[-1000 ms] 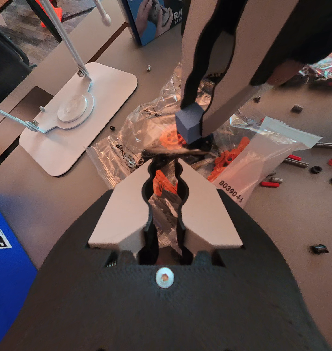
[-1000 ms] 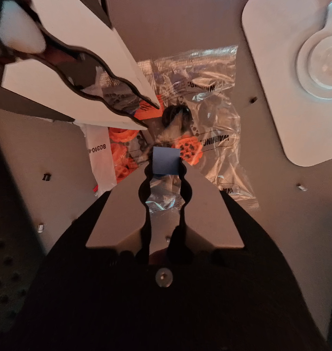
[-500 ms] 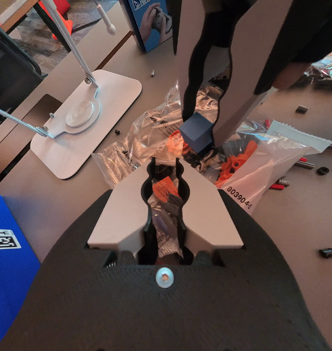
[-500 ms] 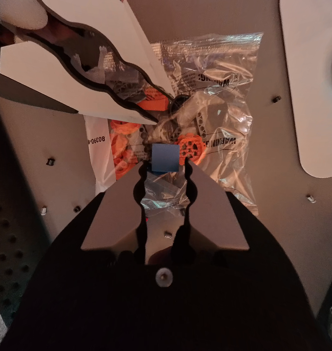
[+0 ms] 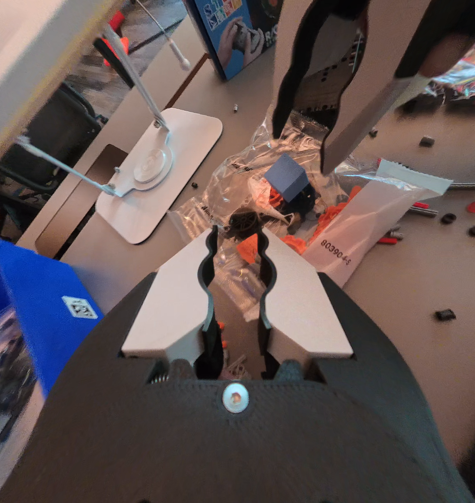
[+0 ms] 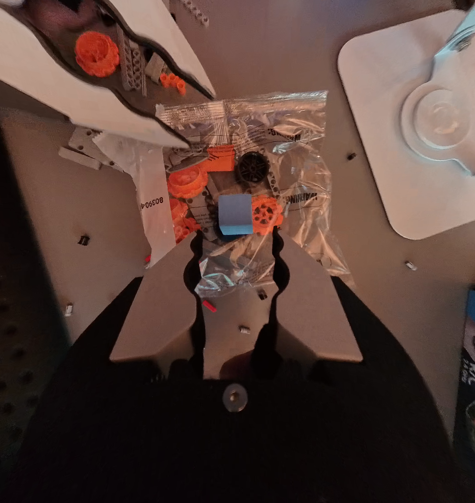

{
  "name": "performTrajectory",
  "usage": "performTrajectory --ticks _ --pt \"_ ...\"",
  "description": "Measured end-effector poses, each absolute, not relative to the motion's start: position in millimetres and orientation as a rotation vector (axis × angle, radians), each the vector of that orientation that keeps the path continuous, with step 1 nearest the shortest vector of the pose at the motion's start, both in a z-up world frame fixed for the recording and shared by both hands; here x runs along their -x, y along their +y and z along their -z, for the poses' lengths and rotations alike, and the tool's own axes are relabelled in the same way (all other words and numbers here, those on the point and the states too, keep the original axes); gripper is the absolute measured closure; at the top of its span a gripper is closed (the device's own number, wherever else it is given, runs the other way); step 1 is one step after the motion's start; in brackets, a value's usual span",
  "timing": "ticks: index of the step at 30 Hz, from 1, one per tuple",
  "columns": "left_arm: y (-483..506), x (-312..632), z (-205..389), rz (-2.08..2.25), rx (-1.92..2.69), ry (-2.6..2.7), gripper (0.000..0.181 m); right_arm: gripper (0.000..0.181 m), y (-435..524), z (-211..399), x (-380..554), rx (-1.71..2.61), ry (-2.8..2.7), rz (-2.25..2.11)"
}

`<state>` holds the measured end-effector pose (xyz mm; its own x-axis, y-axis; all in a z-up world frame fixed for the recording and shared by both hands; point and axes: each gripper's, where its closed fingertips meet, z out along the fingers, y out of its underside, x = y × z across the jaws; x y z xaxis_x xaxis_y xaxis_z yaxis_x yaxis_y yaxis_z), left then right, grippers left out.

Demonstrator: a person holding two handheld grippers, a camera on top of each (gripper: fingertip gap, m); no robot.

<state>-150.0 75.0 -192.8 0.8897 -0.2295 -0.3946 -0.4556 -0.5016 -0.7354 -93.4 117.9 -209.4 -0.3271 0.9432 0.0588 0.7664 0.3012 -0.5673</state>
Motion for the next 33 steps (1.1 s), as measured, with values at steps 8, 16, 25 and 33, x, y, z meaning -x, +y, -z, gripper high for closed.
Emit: performTrajectory --ticks 8,16,25,33 --pt "-19 216 181 -0.373 2.289 0.349 0.154 0.121 135 214 66 1.592 -2.085 -0.680" --pt "-99 263 240 -0.400 2.553 0.120 0.142 0.122 122 220 60 1.540 -2.110 -0.699" --pt "-99 266 259 -0.339 2.539 -0.018 0.147 0.130 107 217 75 1.486 -2.094 -0.770" --pt "-114 260 237 -0.358 2.451 -0.011 0.148 0.132 101 199 73 1.415 -2.065 -0.789"
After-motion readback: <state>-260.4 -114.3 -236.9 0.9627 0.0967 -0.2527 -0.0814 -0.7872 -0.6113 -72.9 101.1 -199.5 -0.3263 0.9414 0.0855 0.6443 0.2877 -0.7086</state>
